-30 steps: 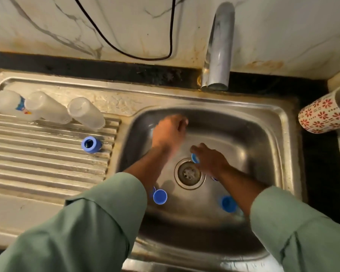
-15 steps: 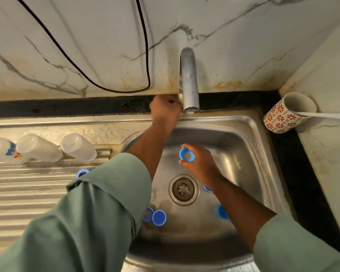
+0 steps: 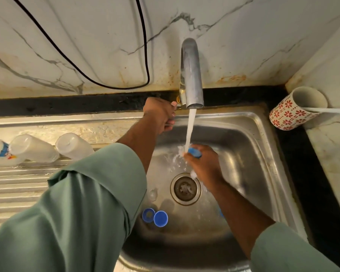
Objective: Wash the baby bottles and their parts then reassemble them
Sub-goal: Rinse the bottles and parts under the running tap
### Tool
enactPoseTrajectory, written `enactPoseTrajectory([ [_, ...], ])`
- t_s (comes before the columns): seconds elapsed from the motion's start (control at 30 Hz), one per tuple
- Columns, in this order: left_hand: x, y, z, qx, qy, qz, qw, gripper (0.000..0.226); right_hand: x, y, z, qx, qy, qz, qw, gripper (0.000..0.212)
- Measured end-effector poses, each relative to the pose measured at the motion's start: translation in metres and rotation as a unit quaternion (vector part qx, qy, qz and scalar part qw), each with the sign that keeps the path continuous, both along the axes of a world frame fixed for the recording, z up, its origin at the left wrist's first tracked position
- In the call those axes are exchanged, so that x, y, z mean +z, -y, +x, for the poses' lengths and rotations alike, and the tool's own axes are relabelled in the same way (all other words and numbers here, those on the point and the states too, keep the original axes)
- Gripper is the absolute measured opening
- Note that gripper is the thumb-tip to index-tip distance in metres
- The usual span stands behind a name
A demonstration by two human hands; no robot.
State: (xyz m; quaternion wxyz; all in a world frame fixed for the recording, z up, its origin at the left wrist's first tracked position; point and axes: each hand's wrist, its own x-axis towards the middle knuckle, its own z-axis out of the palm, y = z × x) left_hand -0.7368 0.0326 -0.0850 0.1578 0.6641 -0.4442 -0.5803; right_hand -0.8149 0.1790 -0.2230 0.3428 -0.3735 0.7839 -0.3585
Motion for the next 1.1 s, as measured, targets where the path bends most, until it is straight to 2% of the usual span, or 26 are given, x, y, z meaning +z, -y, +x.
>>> enactPoseTrajectory([
  [0.07,-0.003,0.0,-0.001,-0.035,0.008,-0.017,0.999,0.018,-0.008,0.002,0.0,0.023,0.023,0.034,0.999,0.035],
  [0.13,-0.006,-0.002,0.0,-0.055,0.052,-0.062,0.995,0.025,-0.017,0.004,-0.001,0.05,0.03,0.071,0.996,0.036],
  [0.2,-0.01,-0.002,0.0,-0.068,0.102,-0.13,0.984,0.029,-0.023,0.007,-0.005,0.071,0.02,0.107,0.992,0.027],
  [0.23,-0.01,-0.002,0.0,-0.078,0.111,-0.139,0.981,0.029,-0.022,0.009,-0.007,0.052,0.059,0.121,0.99,0.023],
  [0.27,-0.01,-0.002,0.0,-0.084,0.111,-0.135,0.981,0.028,-0.019,0.013,-0.008,-0.006,0.147,0.119,0.982,0.023],
  [0.3,-0.008,0.001,0.0,-0.09,0.108,-0.124,0.982,0.026,-0.014,0.016,-0.007,-0.077,0.282,0.116,0.949,0.026],
  [0.33,-0.007,0.004,0.0,-0.088,0.099,-0.105,0.986,0.025,-0.009,0.019,-0.006,-0.137,0.436,0.1,0.884,0.032],
  [0.37,-0.007,0.006,0.0,-0.084,0.085,-0.086,0.989,0.025,-0.007,0.019,-0.005,-0.185,0.543,0.066,0.817,0.036],
  [0.4,-0.004,0.009,-0.001,-0.075,0.069,-0.068,0.992,0.025,-0.007,0.018,-0.003,-0.212,0.591,0.036,0.778,0.038],
  [0.5,-0.001,0.012,-0.001,-0.059,0.038,-0.026,0.997,0.027,-0.012,0.006,0.016,-0.255,0.615,0.019,0.746,0.025],
  [0.57,-0.005,0.013,-0.001,-0.072,0.052,-0.042,0.995,0.025,-0.017,0.0,0.022,-0.274,0.634,-0.009,0.724,0.016],
  [0.63,-0.009,0.014,0.0,-0.082,0.063,-0.055,0.993,0.023,-0.02,-0.001,0.023,-0.288,0.63,-0.007,0.722,0.01],
  [0.7,-0.01,0.015,0.0,-0.083,0.059,-0.053,0.993,0.022,-0.018,0.005,0.022,-0.287,0.614,0.027,0.734,0.01],
  [0.83,-0.013,0.017,-0.001,-0.078,0.054,-0.059,0.994,0.022,-0.015,0.023,0.021,-0.258,0.528,0.107,0.802,0.019],
  [0.9,-0.015,0.016,-0.001,-0.078,0.054,-0.064,0.993,0.02,-0.014,0.033,0.022,-0.245,0.499,0.131,0.821,0.024],
  [1.1,-0.019,0.019,0.001,-0.078,0.048,-0.07,0.993,0.012,-0.016,0.046,0.021,-0.209,0.516,0.106,0.824,0.024],
])
